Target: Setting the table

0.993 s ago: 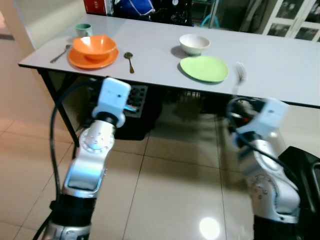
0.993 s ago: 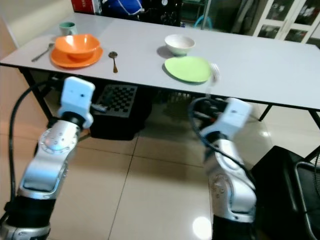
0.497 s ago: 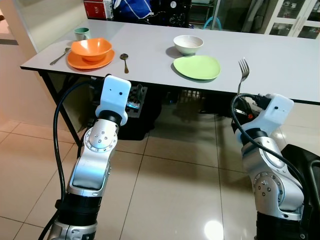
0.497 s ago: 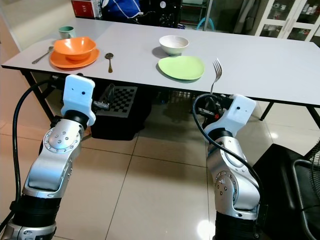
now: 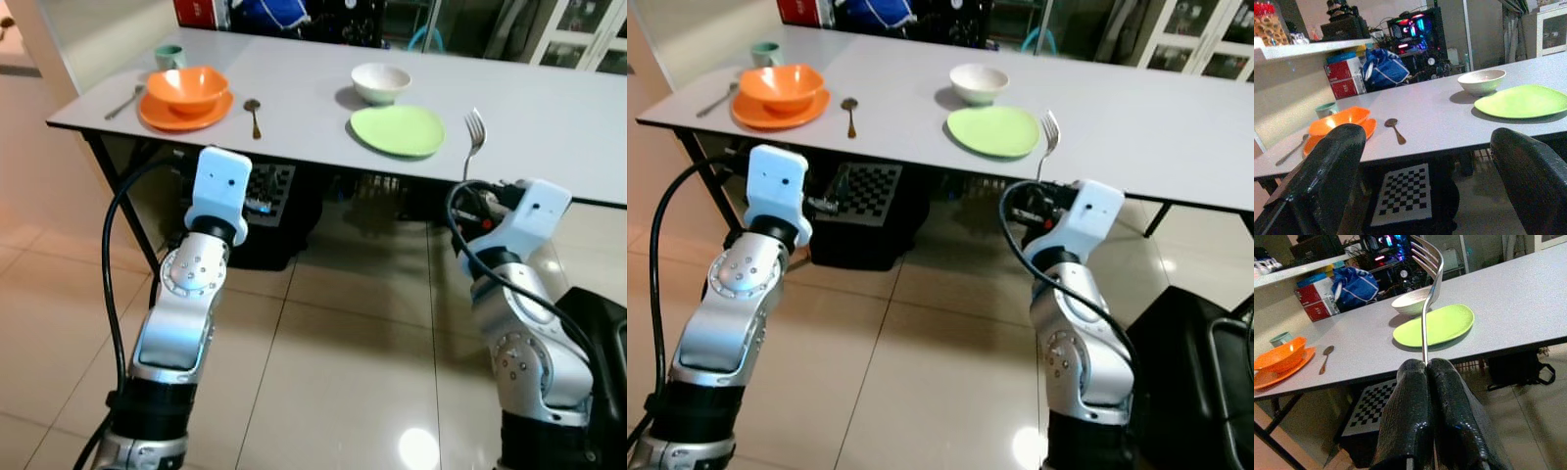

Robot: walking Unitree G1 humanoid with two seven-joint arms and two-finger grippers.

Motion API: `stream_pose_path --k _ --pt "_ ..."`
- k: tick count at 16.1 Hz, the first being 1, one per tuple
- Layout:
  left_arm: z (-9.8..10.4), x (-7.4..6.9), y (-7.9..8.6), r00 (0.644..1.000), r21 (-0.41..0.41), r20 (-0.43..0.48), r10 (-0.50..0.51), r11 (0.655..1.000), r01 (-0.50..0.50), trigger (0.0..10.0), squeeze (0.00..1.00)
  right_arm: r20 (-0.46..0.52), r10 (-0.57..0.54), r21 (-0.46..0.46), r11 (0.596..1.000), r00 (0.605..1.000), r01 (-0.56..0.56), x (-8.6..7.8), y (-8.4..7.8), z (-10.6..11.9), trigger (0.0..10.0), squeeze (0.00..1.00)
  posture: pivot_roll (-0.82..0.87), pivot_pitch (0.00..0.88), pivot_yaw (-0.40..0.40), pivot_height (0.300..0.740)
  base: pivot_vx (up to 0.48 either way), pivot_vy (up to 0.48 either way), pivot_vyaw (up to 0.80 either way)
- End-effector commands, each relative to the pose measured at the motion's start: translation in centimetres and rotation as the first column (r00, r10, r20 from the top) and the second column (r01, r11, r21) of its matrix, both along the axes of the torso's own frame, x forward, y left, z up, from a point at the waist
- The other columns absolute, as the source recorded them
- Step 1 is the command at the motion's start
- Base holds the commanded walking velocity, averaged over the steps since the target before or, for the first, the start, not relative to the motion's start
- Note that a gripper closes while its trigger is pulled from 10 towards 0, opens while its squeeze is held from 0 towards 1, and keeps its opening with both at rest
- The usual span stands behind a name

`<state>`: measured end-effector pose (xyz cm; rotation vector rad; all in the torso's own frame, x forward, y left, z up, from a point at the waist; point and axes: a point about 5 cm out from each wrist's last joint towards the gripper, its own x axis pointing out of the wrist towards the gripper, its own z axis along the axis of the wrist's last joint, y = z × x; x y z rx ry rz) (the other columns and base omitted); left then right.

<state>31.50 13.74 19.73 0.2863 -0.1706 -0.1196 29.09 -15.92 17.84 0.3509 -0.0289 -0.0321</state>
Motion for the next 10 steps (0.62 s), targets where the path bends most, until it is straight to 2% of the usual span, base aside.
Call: stream_pose_path --k 1,3,5,9,10 --pt "1.0 0.16 0.05 0.999 0.001 0.031 -0.016 1.0 0.016 10.0 0.0 0.008 -0.001 0.008 1.0 1.0 0.001 0.16 0.25 0.2 10.0 0.0 0.0 0.0 -0.043 0.74 0.352 0.0 0.0" --pt "1.11 0.0 0.08 0.999 0.007 0.038 -0.015 1.0 0.015 10.0 0.0 -0.011 0.028 0.004 1.0 1.0 -0.028 0.13 0.54 -0.28 10.0 0.0 0.03 0.0 -0.071 0.74 0.399 0.0 0.0" --pt "1.26 -0.03 0.17 0.999 0.005 0.043 -0.012 1.0 0.011 10.0 0.0 -0.007 0.046 -0.01 0.999 0.999 -0.046 0.45 0.6 -0.16 10.0 0.0 0.03 0.0 -0.064 0.74 0.409 0.0 0.0" --pt "1.38 0.07 -0.02 0.999 0.018 0.036 -0.034 0.999 0.033 10.0 0.0 -0.002 0.014 0.023 1.0 1.0 -0.014 0.44 0.37 -0.25 10.0 0.0 0.05 0.0 -0.06 0.74 0.409 0.0 0.0" --pt "1.49 0.16 0.0 0.999 0.021 0.038 -0.034 0.999 0.033 10.0 0.0 -0.007 0.016 0.026 1.0 1.0 -0.016 0.48 0.46 -0.37 10.0 0.0 0.05 0.0 -0.066 0.74 0.409 0.0 -0.41"
